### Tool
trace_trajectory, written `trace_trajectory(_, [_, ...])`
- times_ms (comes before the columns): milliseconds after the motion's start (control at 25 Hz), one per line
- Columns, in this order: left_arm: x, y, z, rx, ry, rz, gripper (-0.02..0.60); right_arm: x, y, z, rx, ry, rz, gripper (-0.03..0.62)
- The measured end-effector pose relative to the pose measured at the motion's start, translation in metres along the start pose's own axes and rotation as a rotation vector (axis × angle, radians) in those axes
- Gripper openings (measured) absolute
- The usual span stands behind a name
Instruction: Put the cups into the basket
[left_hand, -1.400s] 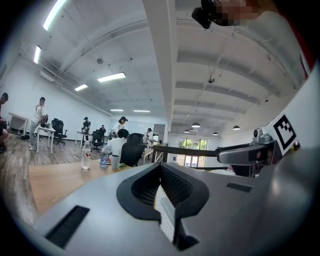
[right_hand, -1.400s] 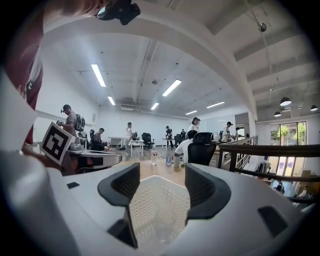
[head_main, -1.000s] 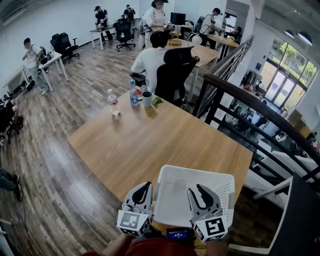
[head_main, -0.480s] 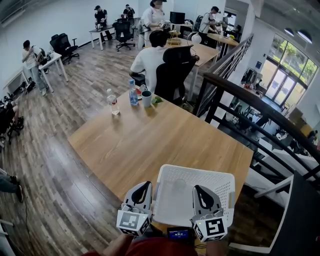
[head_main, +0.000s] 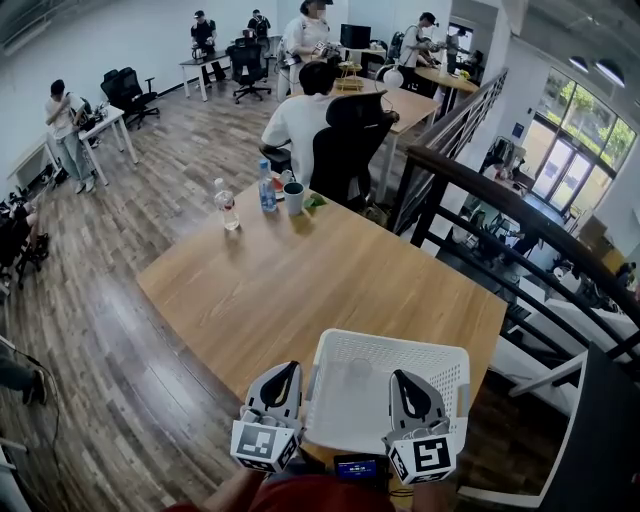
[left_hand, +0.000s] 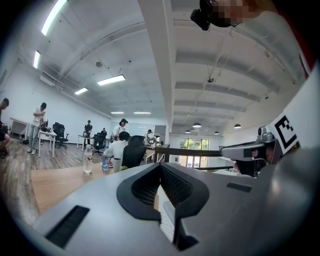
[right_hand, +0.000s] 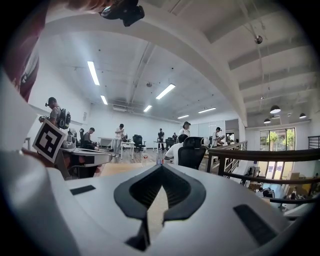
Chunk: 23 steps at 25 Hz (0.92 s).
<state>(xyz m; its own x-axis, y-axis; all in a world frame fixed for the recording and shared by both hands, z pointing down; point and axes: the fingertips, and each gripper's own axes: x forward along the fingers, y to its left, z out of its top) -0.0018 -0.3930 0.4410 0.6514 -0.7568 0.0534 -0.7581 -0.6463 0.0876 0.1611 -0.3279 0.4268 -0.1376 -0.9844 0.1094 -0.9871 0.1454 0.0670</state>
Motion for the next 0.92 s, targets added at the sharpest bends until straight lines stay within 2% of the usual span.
trace_trajectory(920, [-0.009,-0.005,0.012,0.033,-0.021,-0.007,0.008,-0.004,-0.013,0.003,0.003,0.006,-0.012,0.011])
